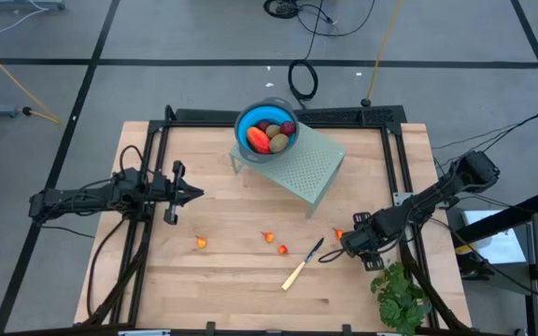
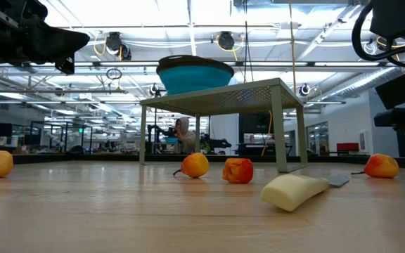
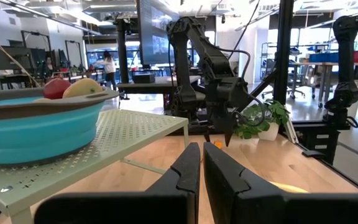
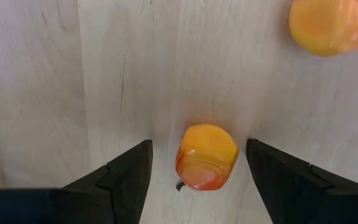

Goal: Pick & Place Fruit
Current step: Put the peach into the blue strainer bowl on the shelf

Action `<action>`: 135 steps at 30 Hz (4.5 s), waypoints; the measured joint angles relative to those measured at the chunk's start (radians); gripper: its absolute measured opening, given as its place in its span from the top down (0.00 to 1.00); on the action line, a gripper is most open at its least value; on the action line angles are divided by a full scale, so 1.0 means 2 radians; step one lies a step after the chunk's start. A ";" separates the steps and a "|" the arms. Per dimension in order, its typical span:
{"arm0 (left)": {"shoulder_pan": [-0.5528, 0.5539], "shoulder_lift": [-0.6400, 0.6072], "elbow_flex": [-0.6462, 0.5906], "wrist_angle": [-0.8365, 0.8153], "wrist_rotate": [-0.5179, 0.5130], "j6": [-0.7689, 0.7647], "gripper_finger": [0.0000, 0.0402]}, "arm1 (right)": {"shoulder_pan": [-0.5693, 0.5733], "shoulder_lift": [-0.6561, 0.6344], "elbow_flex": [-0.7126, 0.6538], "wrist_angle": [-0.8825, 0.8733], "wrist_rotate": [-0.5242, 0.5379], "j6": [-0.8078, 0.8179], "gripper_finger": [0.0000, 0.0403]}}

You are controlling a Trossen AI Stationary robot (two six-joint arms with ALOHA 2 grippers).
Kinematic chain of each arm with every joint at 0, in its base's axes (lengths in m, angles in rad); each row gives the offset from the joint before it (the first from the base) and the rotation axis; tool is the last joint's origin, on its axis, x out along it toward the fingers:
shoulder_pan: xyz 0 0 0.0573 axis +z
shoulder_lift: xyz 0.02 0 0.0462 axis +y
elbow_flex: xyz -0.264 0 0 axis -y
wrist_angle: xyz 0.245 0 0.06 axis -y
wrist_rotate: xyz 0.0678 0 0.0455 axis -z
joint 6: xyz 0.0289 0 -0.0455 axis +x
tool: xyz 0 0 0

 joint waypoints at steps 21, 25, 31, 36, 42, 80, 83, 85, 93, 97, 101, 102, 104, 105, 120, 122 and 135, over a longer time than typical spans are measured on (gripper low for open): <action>0.000 0.000 0.000 0.000 0.000 0.000 0.94 | 0.000 0.000 -0.001 -0.002 0.007 0.000 0.65; 0.000 0.000 0.000 0.000 0.000 0.000 0.94 | 0.000 -0.006 -0.002 -0.006 -0.003 0.000 0.69; 0.000 0.000 0.000 0.000 0.000 0.000 0.94 | -0.001 -0.025 0.002 -0.034 -0.009 0.001 0.71; 0.000 0.000 0.000 0.000 -0.002 0.000 0.94 | -0.001 -0.049 0.015 -0.049 -0.005 0.001 0.71; 0.000 0.000 0.000 0.000 -0.004 0.000 0.94 | -0.004 -0.088 0.037 -0.048 -0.003 0.000 0.71; 0.000 0.000 0.000 0.000 -0.004 0.000 0.94 | -0.147 -0.262 0.077 0.261 0.000 0.028 0.72; 0.000 0.000 0.000 0.000 -0.004 0.000 0.94 | -0.153 -0.266 0.077 0.278 0.000 0.036 0.72; 0.000 0.000 0.000 0.000 -0.004 0.000 0.94 | -0.156 -0.268 0.077 0.281 0.000 0.041 0.72; 0.000 0.000 0.000 0.000 -0.004 0.000 0.94 | -0.158 -0.267 0.077 0.280 -0.001 0.039 0.72; 0.000 0.000 0.000 0.000 -0.004 0.000 0.94 | -0.158 -0.267 0.077 0.282 0.000 0.021 0.71; 0.000 0.000 0.000 0.000 -0.004 0.000 0.94 | -0.158 -0.267 0.077 0.282 0.009 -0.024 0.71; 0.000 0.000 0.000 0.001 -0.004 0.000 0.94 | -0.158 -0.267 0.077 0.282 0.017 -0.038 0.71; 0.000 0.000 0.000 0.003 -0.004 0.000 0.94 | -0.158 -0.267 0.077 0.282 0.031 -0.071 0.71; 0.000 0.000 0.000 0.004 -0.004 -0.002 0.94 | -0.158 -0.267 0.077 0.283 0.039 -0.092 0.71; 0.000 0.000 0.000 0.061 -0.004 -0.036 0.94 | -0.158 -0.267 0.077 0.405 0.176 -0.435 0.71; 0.000 0.000 0.000 0.069 -0.004 -0.044 0.94 | -0.158 -0.267 0.077 0.416 0.195 -0.465 0.71; 0.000 0.000 0.000 0.092 -0.061 -0.119 0.94 | -0.171 -0.266 0.077 0.456 0.248 -0.568 0.71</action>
